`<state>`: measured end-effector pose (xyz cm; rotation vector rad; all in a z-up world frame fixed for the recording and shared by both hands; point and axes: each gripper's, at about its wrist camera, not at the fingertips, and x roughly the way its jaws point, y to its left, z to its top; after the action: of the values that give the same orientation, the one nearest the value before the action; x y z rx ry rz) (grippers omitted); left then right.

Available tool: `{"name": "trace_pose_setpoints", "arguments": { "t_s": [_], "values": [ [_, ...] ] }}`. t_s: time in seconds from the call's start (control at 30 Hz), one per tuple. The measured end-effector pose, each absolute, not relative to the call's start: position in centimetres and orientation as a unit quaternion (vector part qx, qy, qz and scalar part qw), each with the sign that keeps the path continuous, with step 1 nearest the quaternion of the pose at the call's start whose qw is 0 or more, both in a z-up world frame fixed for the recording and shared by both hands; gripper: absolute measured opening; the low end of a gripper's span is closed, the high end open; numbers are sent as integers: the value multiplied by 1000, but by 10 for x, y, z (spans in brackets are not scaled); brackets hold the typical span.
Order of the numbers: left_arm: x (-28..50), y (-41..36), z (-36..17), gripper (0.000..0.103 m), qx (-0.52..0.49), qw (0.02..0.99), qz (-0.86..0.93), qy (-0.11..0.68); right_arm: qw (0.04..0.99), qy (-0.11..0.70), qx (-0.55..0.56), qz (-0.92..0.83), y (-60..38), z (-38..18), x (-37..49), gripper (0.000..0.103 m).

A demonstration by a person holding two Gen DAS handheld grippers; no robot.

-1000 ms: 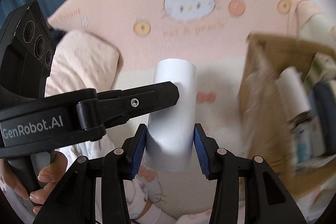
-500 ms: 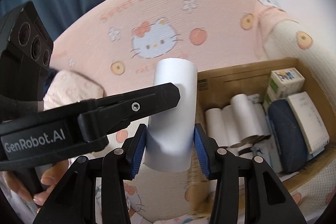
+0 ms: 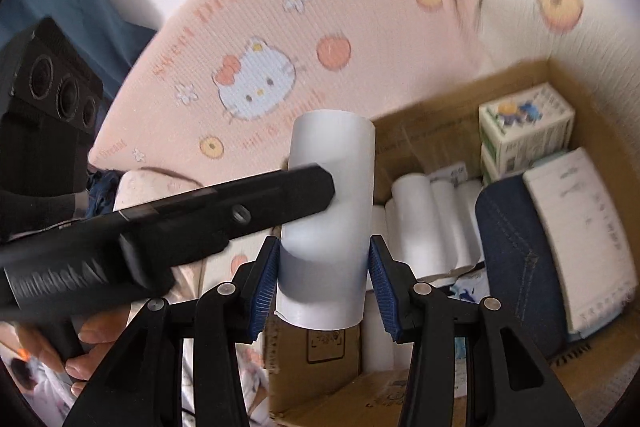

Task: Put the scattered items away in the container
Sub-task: 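Lift and carry the last tube with both grippers over the box, then lower the tube into the box among the tubes and open both grippers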

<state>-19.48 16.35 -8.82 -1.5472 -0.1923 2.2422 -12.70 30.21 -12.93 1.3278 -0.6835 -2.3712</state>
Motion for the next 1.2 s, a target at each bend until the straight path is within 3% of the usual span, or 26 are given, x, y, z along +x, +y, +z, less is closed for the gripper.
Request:
{"name": "trace_pose_setpoints", "arguments": {
  "t_s": [0.17,0.57,0.73,0.83,1.2],
  "values": [
    [-212,184,-119,39,-613,154,774,-19,161,-212,515,-815,293,-161,-149,42],
    [-238,167,-162,39,-656,128,740,-69,158,-224,559,-783,296,-198,-183,42],
    [-241,163,-169,39,-662,112,738,-64,145,-215,553,-792,301,-193,-184,42],
    [-241,161,-168,33,-660,118,739,-64,135,-189,556,-798,302,-188,-180,42],
    [-233,160,-157,33,-672,91,733,-56,91,-137,561,-812,326,-172,-158,42]
  ]
}}
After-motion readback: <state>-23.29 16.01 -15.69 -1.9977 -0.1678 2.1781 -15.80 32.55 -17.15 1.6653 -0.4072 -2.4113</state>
